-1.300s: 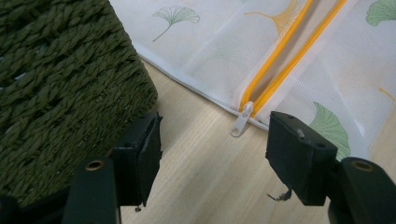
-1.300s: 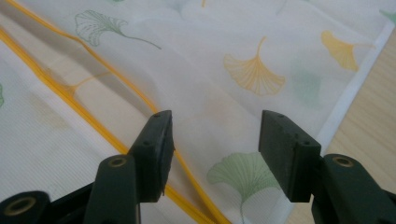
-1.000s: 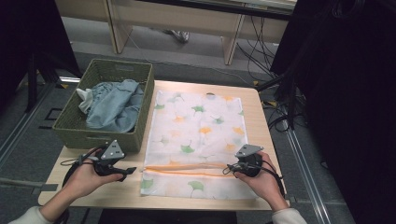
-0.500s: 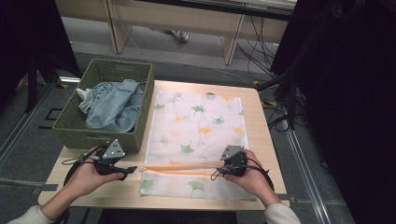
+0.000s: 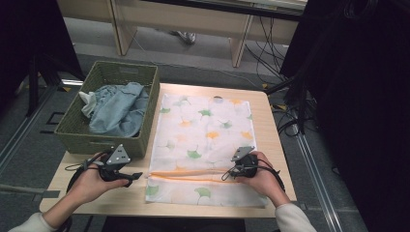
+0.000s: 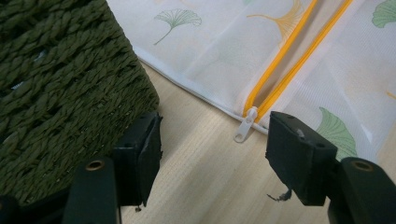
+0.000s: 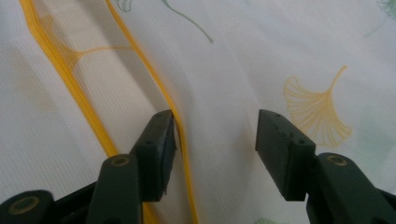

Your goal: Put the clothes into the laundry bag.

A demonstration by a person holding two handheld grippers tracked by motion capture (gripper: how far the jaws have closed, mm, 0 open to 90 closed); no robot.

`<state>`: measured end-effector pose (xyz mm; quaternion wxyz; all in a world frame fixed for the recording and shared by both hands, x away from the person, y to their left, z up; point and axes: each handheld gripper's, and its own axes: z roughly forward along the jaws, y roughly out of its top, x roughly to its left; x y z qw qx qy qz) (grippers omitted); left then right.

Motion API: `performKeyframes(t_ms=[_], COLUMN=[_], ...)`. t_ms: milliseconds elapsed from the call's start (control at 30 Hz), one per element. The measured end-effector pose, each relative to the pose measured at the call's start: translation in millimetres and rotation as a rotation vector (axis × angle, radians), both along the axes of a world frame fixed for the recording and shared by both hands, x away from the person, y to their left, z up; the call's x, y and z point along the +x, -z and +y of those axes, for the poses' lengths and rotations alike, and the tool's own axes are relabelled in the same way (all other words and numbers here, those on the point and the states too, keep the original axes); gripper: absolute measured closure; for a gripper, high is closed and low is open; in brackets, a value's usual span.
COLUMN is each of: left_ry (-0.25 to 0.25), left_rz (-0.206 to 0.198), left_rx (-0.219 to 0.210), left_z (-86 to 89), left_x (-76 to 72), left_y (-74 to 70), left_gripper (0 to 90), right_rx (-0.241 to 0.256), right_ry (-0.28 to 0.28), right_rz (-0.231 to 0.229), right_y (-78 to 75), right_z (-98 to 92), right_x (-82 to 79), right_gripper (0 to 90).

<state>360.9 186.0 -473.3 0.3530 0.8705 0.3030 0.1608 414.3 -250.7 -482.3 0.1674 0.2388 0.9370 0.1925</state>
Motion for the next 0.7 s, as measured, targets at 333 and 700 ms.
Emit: performKeyframes(t_ms=[333, 700], left_ry=[-0.026, -0.085], left_rz=[-0.038, -0.102], left_rx=[-0.036, -0.137], left_z=[2.6, 9.2], left_x=[-0.2, -0.1], left_y=[-5.7, -16.9], left_gripper=[35.6, 36.5], right_rx=[0.061, 0.309], right_ry=[0.059, 0.147], right_rz=[-0.007, -0.267], right_y=[-18.5, -94.3], right_z=[6.1, 46.4], right_x=[7.1, 11.5], right_gripper=[89.7, 90.0])
